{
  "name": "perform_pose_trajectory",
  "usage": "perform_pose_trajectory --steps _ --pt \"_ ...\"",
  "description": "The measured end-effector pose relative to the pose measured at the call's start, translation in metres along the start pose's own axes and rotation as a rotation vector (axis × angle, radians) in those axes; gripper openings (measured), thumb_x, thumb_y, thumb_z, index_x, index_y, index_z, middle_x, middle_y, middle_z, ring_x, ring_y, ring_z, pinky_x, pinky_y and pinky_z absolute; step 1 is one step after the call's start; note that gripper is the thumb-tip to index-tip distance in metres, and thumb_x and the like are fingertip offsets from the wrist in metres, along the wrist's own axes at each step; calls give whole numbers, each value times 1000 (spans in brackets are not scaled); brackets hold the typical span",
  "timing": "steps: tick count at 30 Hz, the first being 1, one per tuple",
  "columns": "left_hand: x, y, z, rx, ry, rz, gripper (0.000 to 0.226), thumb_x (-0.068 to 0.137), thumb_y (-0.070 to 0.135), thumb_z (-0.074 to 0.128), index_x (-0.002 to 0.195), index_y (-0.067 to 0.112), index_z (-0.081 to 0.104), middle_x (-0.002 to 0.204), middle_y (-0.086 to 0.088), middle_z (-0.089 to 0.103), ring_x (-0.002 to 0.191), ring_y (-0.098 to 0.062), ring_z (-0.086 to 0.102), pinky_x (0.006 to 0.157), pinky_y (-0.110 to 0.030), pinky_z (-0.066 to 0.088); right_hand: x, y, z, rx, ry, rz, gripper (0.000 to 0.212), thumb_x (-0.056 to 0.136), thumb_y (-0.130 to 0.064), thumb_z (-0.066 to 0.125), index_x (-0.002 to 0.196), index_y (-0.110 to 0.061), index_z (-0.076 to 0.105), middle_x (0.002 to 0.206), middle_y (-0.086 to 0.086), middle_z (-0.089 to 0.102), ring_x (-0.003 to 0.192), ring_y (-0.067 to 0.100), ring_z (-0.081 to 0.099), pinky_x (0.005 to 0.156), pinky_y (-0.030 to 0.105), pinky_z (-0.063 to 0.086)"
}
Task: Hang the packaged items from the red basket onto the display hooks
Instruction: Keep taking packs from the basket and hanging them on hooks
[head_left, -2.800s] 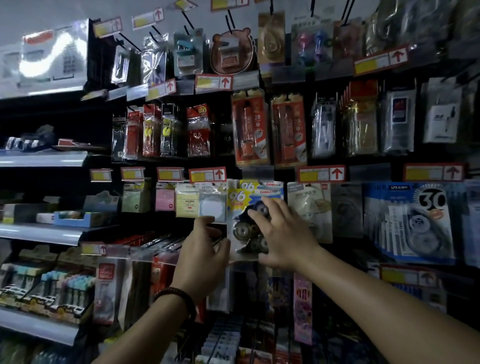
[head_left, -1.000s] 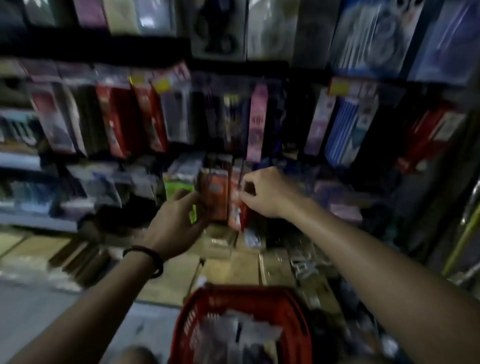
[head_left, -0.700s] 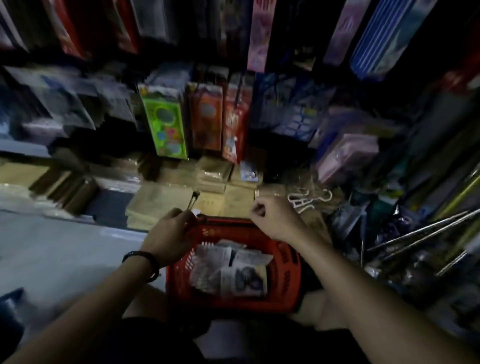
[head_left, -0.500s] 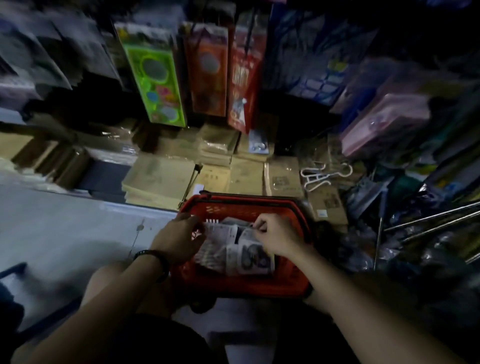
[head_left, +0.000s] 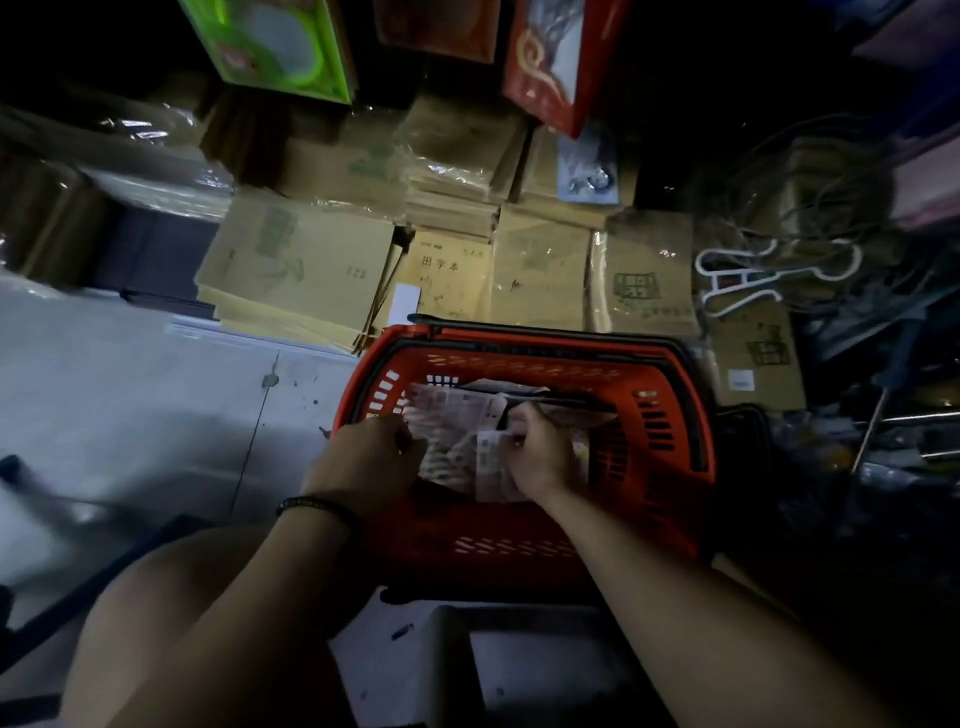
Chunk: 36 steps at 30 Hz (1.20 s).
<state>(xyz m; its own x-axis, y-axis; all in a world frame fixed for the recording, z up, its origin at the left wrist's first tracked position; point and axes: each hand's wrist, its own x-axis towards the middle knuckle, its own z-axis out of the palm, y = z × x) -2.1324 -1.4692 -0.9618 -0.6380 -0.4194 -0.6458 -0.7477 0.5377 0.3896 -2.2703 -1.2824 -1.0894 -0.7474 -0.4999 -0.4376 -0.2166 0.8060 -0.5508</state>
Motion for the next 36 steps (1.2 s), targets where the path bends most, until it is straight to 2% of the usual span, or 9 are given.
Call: perform_pose_trajectory --steps 3,6,10,13,18,26,30,32,36 --pt "5 1 6 53 -88 -27 26 106 50 54 104 27 66 91 9 63 84 -13 62 77 -31 49 13 -2 10 59 -30 -3 41 95 -44 57 135 -36 49 105 1 71 93 25 70 72 41 58" --pt "5 2 12 63 -136 -62 31 108 52 48 89 28 58 87 5 59 81 -16 59 76 -33 46 24 -5 22 81 -35 -4 64 93 -48 48 155 -47 35 131 4 69 108 30 70 79 37 55" --pt "4 3 17 74 -184 -103 38 108 59 42 87 29 52 77 9 51 68 -7 50 71 -31 44 31 -9 35 109 82 15 67 98 -29 63 158 -35 34 151 9 55 133 30 56 98 41 52" --pt "5 5 20 51 -198 -111 38 107 61 43 98 28 60 84 7 59 77 -12 62 76 -33 54 34 -10 46 155 130 20 63 96 -26 65 152 -35 39 140 10 61 121 30 62 94 40 54" --pt "7 9 26 63 -201 -70 36 108 54 42 113 26 64 100 4 69 85 -15 68 83 -35 60 36 -12 66 102 38 8 31 88 -25 62 115 -35 51 92 2 72 84 28 71 70 46 60" --pt "10 2 30 72 -177 -75 38 108 58 41 118 28 62 85 11 58 74 -8 59 71 -29 50 42 -19 96 184 68 94 32 89 -13 71 117 -28 67 111 4 77 103 26 73 87 43 61" --pt "9 -1 29 104 -238 0 40 108 58 38 124 29 59 109 -1 72 87 -19 68 81 -34 58 43 -14 99 248 98 142 26 88 -16 74 102 -36 65 95 0 78 88 25 75 79 45 62" --pt "7 2 31 185 -231 -13 39 108 57 38 118 26 60 106 -4 71 92 -23 70 84 -38 59 39 -12 94 258 78 145 25 90 -14 75 93 -36 64 90 -1 77 85 23 74 77 42 61" --pt "11 -2 35 179 -174 -81 51 105 61 42 123 19 65 113 -8 75 99 -29 73 89 -44 61 32 -6 83 232 20 97 19 96 -15 73 85 -26 62 76 -12 65 78 13 65 67 29 43"
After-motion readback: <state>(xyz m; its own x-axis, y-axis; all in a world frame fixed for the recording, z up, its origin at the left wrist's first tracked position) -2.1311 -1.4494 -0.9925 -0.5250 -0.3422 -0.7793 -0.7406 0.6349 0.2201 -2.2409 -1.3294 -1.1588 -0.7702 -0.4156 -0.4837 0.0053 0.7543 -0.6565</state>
